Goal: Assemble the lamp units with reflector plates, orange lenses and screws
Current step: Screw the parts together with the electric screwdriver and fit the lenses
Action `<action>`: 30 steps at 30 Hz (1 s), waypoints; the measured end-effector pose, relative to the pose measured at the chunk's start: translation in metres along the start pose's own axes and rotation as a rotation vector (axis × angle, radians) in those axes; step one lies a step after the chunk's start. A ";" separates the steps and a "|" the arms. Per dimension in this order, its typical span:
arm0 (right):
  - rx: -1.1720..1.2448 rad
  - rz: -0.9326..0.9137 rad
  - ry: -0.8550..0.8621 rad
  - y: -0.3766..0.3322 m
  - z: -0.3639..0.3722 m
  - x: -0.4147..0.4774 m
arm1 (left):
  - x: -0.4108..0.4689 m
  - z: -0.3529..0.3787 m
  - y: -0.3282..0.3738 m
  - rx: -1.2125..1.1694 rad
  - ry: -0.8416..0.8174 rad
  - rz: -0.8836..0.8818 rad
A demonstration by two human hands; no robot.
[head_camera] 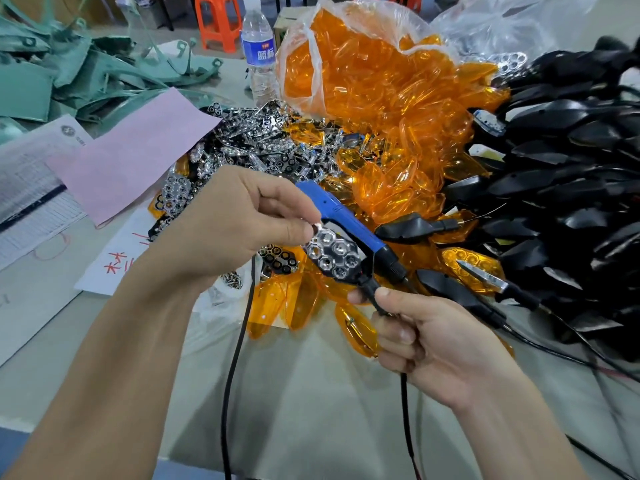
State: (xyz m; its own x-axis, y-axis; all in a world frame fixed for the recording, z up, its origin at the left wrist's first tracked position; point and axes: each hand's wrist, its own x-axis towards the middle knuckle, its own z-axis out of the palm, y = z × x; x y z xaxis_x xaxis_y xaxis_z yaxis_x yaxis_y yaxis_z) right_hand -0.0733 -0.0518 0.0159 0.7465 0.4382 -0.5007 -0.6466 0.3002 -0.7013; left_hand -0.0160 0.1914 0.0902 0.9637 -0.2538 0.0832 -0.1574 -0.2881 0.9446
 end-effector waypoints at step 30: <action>-0.008 0.034 -0.009 0.002 0.007 0.002 | 0.013 0.007 0.011 0.214 0.048 -0.167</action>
State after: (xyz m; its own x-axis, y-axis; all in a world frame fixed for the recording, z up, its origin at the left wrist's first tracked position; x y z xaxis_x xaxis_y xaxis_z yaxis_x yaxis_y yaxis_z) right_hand -0.0741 -0.0450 0.0171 0.7226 0.4553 -0.5202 -0.6704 0.2780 -0.6879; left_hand -0.0064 0.1784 0.0997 0.9884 -0.1438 -0.0482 -0.0325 -0.5119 0.8585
